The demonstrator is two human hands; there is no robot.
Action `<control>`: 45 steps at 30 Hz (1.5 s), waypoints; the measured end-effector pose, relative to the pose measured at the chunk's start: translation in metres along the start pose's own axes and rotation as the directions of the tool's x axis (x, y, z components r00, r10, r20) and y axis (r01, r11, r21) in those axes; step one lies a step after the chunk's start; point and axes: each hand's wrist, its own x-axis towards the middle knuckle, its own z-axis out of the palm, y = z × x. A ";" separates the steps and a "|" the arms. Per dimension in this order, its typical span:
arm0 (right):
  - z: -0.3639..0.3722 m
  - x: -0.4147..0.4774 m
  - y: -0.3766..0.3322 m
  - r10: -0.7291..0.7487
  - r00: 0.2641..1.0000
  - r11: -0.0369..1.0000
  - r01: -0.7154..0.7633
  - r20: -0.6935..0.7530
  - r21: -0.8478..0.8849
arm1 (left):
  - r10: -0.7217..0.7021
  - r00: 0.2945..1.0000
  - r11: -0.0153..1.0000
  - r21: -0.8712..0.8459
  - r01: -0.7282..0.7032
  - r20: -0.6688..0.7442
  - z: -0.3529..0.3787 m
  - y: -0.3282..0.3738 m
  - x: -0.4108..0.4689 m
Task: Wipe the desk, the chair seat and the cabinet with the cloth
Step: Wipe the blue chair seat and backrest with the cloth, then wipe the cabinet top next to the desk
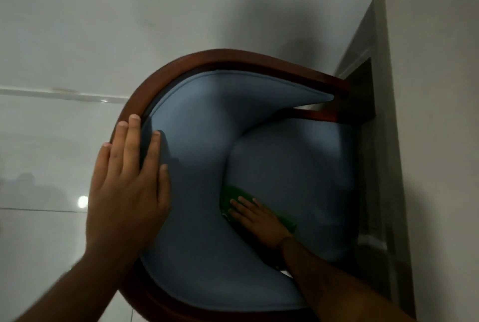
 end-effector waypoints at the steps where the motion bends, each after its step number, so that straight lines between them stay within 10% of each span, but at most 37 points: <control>1: -0.006 0.002 -0.004 0.018 0.999 0.997 -0.021 0.047 0.077 | -0.001 1.000 1.000 0.005 0.001 -0.002 0.003 -0.001 -0.001; 7: -0.071 -0.026 -0.072 0.499 0.866 0.737 -0.426 0.002 0.524 | -0.037 0.999 0.997 -0.070 0.036 -0.019 -0.005 0.006 -0.003; 12: -0.165 -0.063 -0.117 0.772 0.633 0.411 -0.437 -0.051 0.800 | -0.029 0.981 0.995 -0.090 0.047 0.189 -0.036 0.009 -0.002; 17: -0.269 -0.111 -0.131 0.845 0.517 0.382 -0.401 -0.139 0.833 | 0.102 0.909 0.976 -0.217 -0.013 0.405 -0.096 0.068 0.012; 29: -0.393 -0.280 -0.119 0.857 0.186 0.515 -0.299 -0.480 0.804 | 0.518 0.840 0.833 -0.318 -0.453 0.163 -0.248 0.282 0.040; 37: -0.308 -0.479 -0.142 0.926 -0.326 0.200 0.001 -0.189 0.980 | 0.800 0.588 0.584 -0.371 -0.722 0.116 -0.263 0.437 -0.053; 45: -0.150 -0.605 -0.215 0.763 -0.589 -0.096 0.304 0.266 0.948 | 0.942 0.270 0.328 -0.375 -0.867 0.200 -0.233 0.516 -0.157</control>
